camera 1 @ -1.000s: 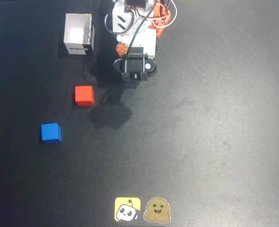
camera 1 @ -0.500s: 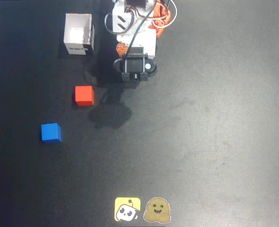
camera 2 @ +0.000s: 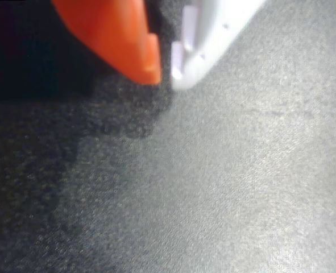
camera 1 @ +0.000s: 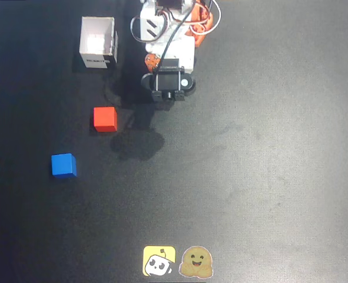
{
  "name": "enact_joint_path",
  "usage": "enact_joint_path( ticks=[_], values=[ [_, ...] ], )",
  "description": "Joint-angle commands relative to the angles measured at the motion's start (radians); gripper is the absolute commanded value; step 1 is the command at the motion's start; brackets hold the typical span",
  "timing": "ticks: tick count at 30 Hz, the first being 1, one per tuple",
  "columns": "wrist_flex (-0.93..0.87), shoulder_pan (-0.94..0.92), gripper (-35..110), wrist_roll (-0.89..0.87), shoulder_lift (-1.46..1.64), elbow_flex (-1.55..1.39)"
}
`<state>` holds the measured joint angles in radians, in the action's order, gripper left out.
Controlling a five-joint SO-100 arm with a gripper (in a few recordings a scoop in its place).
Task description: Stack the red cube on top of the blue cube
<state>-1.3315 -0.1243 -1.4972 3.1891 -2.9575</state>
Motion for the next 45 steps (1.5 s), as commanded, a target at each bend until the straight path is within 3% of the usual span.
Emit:
enact_joint_path(
  ticks=[1, 16, 23, 35, 45],
  values=[
    [-0.005, -0.005, 0, 0.005, 0.006, 0.003],
    [0.002, 0.003, 0, 0.038, -0.021, 0.124],
    [0.183, 0.015, 0, 0.069, -0.399, 0.281],
    [0.314, 0.063, 0, 0.071, -0.891, 0.565],
    [0.339, -0.040, 0, 0.130, -0.951, 0.609]
  ],
)
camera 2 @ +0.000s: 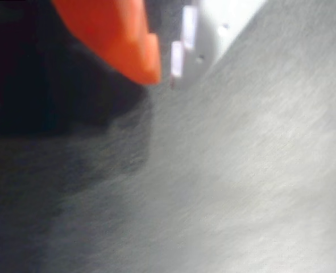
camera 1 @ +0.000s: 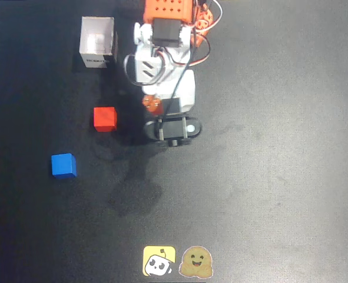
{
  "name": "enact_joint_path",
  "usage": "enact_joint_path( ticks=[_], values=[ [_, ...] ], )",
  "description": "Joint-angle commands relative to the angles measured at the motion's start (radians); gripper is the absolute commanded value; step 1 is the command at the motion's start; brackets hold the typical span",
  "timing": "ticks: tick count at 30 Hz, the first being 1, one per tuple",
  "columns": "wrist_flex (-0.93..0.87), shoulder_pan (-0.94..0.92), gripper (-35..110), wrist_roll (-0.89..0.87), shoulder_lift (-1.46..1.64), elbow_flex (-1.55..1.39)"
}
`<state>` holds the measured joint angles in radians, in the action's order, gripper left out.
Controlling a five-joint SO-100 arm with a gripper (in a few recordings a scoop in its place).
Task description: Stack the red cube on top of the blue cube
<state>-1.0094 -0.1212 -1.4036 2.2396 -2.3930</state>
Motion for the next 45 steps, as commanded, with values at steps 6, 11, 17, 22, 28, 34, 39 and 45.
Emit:
enact_joint_path(
  ticks=[6, 11, 17, 22, 28, 34, 39, 45],
  values=[
    [0.020, -0.184, 0, 0.057, -0.002, 0.071],
    [0.023, -0.301, 0, 0.080, -0.017, 0.074],
    [0.041, -0.439, 0, 0.123, -0.034, 0.074],
    [0.066, -0.506, 0, 0.132, -0.069, 0.074],
    [0.097, -0.538, 0, 0.132, -0.114, 0.066],
    [0.109, -0.532, 0, 0.132, -0.138, 0.080],
    [0.103, -0.528, 0, 0.132, -0.147, 0.066],
    [0.058, -0.503, 11, 0.118, -0.146, 0.080]
  ],
)
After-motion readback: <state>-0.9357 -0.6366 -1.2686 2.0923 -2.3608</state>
